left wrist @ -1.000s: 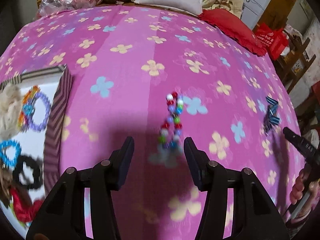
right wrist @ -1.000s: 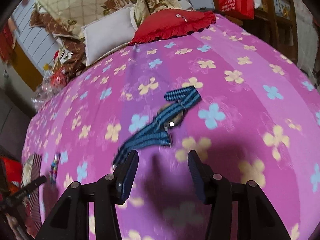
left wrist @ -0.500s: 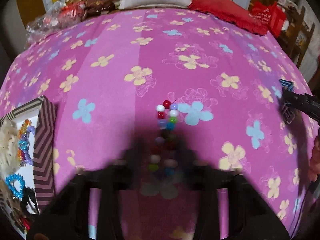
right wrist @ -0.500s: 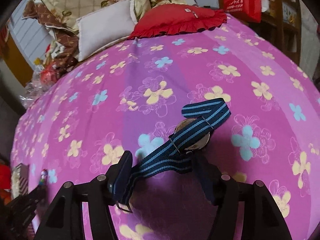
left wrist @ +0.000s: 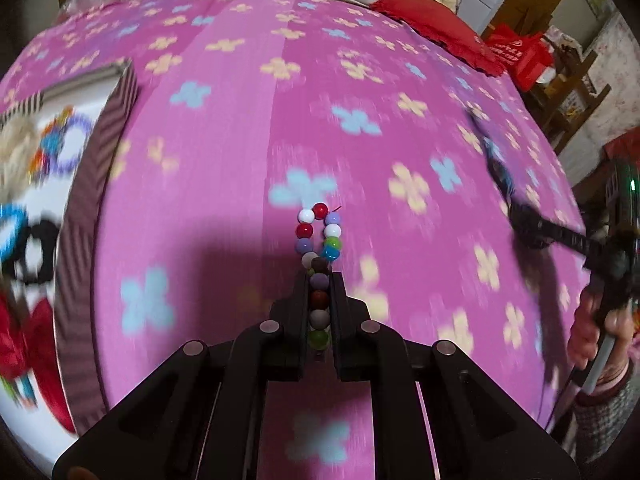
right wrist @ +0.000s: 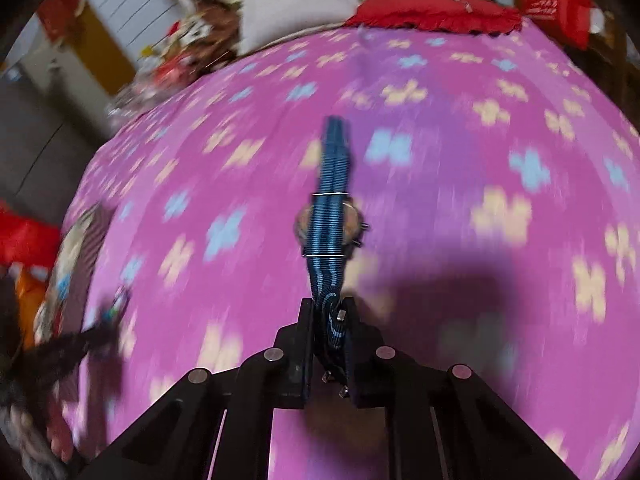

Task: Organize jewelry
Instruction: 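Carry the bracelet and watch into the white tray and open both grippers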

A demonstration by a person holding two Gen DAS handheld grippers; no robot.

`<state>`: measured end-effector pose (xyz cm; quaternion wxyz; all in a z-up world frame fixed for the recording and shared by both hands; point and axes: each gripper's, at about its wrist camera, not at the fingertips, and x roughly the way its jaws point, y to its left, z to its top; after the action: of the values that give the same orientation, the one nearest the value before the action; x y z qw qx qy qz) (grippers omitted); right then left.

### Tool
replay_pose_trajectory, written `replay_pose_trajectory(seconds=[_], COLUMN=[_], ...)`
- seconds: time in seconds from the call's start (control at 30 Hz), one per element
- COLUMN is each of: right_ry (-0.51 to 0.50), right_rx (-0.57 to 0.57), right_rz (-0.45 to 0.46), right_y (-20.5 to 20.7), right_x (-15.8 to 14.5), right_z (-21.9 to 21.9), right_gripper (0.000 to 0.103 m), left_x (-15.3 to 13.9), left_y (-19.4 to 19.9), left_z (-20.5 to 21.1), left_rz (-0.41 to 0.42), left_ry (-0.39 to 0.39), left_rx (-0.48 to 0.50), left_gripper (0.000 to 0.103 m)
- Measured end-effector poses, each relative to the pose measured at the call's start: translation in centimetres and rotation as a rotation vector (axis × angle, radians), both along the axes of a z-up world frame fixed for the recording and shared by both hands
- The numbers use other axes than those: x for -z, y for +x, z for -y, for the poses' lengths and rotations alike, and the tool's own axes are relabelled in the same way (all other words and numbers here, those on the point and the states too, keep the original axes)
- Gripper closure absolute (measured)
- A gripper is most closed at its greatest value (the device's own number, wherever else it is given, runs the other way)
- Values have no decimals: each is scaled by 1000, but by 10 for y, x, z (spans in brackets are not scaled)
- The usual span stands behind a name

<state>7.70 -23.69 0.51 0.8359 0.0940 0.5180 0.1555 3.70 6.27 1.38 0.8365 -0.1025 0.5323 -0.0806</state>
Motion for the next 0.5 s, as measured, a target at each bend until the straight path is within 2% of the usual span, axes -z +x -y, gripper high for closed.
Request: replay_pose_trajectory(seconds=[0.13,0.17,0.2,0.27,0.3,0.33,0.4,0.47,0.5], right_ry=[4,-34,-70,-121,-136,-154,-181,-194,-202], right_rx=[-44,-52,-57,-54,-48,-41,-48,-64,-70], right_rz=[-12,3,18,83,114,143,180,178,177], right_y=[-43,-52,-57,-70,-74,-77,-77,-71,-67], right_x=[1,-1,-3,-12,-16,-21,-27,-26,-22], right_z=[2,0,-3,-7,-9,-11,-18,-25,-29], right_gripper=[89,82,65,41,35,35,35,35,35], left_x=[-2,-2,-3,-5,-7,-9,-14,-17,-17], left_y=[-26,-31,-35,-44,-47,-50,-55,-57,-57], left_z=[2,2,2,-1,-4,-7,-15,-22,-23], left_rz=[23,25,25,31,38,44,61,79,86], left_ry=[-4,-6,-14,-38,-41,-40,-49,-65,-69], left_rx=[13,18,24,24,21,16,-2,-17,-24], left_gripper=[95,95,95,95,95,94,85,62,60])
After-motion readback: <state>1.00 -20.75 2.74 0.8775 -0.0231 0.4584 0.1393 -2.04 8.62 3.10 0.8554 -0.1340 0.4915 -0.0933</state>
